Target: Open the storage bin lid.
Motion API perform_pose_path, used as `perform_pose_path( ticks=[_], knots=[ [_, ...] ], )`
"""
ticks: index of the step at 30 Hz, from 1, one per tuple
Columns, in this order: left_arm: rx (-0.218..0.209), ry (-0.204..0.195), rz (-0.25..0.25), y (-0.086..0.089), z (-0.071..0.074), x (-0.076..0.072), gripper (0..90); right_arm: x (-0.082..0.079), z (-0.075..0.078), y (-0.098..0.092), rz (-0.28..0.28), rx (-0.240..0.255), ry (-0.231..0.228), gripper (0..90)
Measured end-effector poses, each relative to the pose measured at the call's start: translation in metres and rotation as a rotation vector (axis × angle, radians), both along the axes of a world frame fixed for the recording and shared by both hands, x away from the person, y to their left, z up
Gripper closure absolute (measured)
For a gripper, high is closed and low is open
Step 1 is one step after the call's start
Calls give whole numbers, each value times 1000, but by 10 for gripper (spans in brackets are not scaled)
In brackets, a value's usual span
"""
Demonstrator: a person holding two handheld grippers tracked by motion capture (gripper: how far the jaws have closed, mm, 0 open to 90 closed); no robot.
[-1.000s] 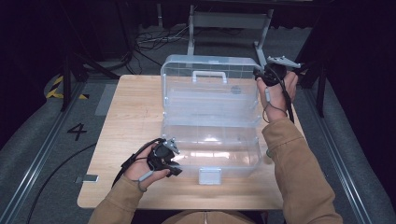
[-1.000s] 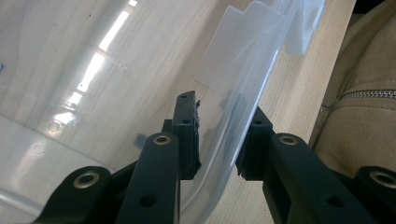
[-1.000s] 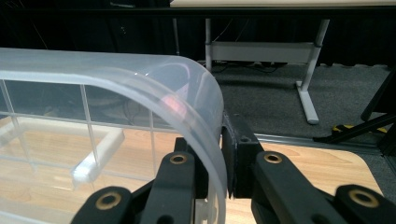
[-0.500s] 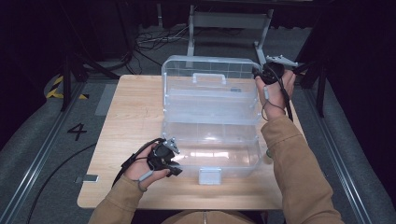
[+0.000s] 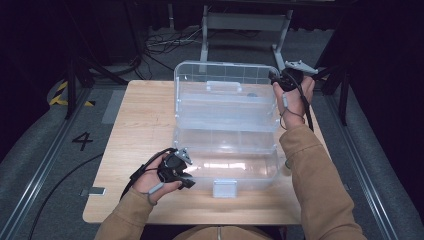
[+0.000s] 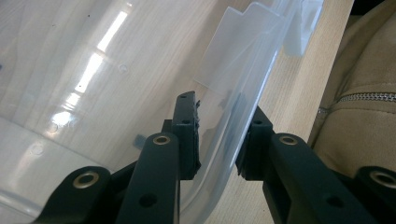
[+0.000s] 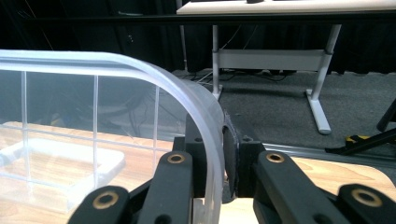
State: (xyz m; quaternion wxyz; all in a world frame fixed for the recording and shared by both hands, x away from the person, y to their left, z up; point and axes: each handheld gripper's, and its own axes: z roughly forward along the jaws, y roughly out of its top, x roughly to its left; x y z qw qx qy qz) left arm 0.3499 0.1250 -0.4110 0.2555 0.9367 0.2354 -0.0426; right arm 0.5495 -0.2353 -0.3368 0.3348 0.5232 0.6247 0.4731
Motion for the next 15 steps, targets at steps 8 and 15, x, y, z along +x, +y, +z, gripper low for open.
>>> perform_pose_path(
  ticks=[8,15],
  knots=[
    [-2,1,2,0,0,0,733,4,-5,-1,9,-2,-12,810],
    [-1,1,5,0,0,0,732,10,-8,-3,29,-6,-6,807]
  ],
)
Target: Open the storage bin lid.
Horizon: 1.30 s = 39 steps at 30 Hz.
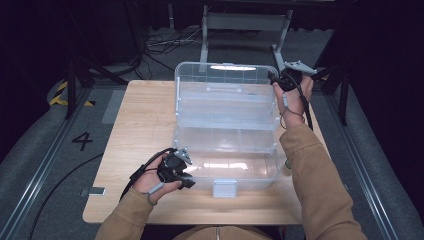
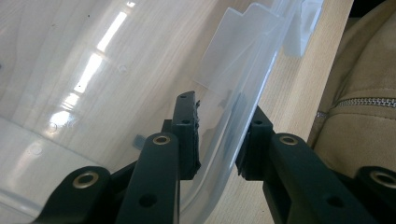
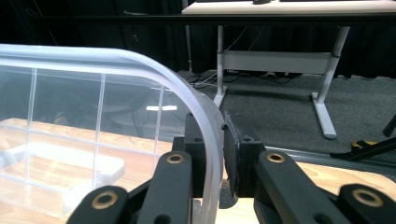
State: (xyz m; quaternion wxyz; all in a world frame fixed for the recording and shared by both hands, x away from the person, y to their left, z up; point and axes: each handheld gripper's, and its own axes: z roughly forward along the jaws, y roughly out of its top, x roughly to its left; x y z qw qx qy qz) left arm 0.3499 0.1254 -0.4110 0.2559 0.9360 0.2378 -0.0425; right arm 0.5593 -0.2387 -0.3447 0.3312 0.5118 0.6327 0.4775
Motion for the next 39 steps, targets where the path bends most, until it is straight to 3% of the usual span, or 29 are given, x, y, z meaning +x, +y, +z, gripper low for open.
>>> perform_pose_path(
  ticks=[10,29,39],
  knots=[
    [-22,8,13,1,-1,-1,729,10,-8,-2,22,5,10,803],
    [-16,19,18,0,0,1,726,25,-19,-7,52,39,48,790],
    [-16,18,17,0,0,1,726,31,-25,-13,80,93,78,773]
  ],
)
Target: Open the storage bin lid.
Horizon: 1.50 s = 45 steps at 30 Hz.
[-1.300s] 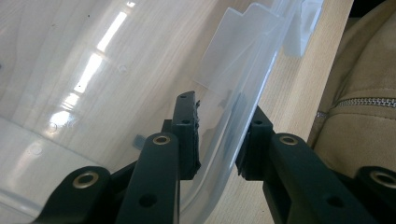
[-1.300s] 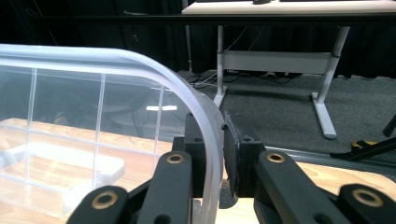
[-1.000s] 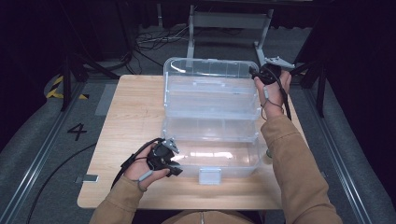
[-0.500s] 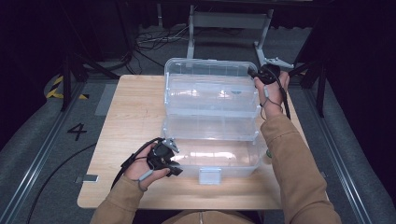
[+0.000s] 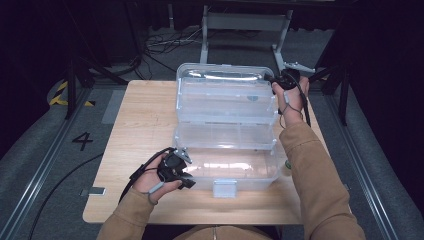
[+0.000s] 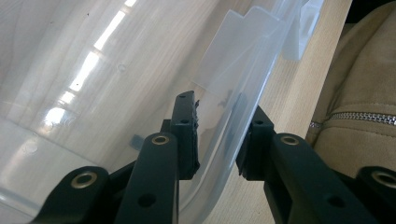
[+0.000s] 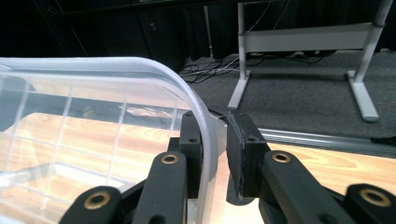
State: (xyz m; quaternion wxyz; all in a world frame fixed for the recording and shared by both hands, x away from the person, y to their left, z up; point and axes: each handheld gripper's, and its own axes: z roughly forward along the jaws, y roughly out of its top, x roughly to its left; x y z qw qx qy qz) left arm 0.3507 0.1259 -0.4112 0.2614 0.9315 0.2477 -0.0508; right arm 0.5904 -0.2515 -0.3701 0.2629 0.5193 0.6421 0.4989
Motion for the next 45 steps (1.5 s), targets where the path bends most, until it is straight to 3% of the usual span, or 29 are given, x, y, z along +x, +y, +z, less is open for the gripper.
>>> perform_pose_path(
  ticks=[5,8,9,12,16,26,28,34,40,43,45],
  knots=[
    [0,1,-1,0,0,0,726,3,-6,-1,26,-34,6,804],
    [2,1,-2,0,0,1,726,5,-9,-4,35,-38,39,832],
    [3,2,-1,0,0,0,726,8,-17,-6,31,-20,48,833],
    [3,2,-1,0,0,0,725,10,-22,-6,27,2,64,833],
    [2,-1,-1,0,0,0,726,13,-26,-4,33,-33,78,831],
    [1,-2,-1,0,0,0,725,17,-33,-5,31,-21,112,827],
    [1,-3,-2,0,0,0,726,18,-36,-7,28,11,122,825],
    [1,-3,-2,0,0,0,725,19,-41,-8,22,24,128,817],
    [0,-2,2,0,0,0,725,18,-38,-8,23,-3,117,703],
    [6,0,-3,0,0,0,723,14,-34,-12,41,37,100,642],
    [-1,9,5,0,0,1,722,12,-30,-13,53,26,99,625]
  ],
)
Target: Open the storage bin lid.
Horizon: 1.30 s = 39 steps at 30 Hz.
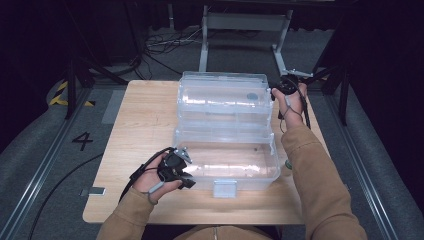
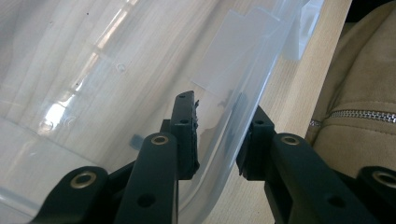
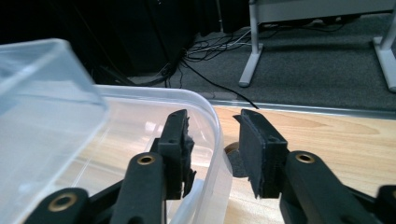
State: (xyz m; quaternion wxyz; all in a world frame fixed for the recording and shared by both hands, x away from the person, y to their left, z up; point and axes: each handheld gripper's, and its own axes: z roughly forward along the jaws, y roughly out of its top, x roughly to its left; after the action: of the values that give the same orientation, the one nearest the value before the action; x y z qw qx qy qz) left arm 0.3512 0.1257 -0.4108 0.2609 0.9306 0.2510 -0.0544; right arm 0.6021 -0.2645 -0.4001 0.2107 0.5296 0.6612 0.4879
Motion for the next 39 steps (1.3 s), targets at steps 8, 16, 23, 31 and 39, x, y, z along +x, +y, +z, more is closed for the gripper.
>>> perform_pose_path(
  ticks=[8,16,23,31,39],
  knots=[
    [-54,35,7,2,1,2,640,-14,16,-8,51,-10,-69,560],
    [-105,-21,38,14,22,-4,535,-41,31,-15,84,-53,-97,497],
    [-136,-68,85,30,36,-7,464,-69,39,-24,153,-59,-123,478],
    [-193,-150,189,50,48,-6,466,-109,50,-34,196,-104,-177,373],
    [-195,-163,240,66,53,1,470,-146,55,-44,247,-93,-227,259]
  ],
)
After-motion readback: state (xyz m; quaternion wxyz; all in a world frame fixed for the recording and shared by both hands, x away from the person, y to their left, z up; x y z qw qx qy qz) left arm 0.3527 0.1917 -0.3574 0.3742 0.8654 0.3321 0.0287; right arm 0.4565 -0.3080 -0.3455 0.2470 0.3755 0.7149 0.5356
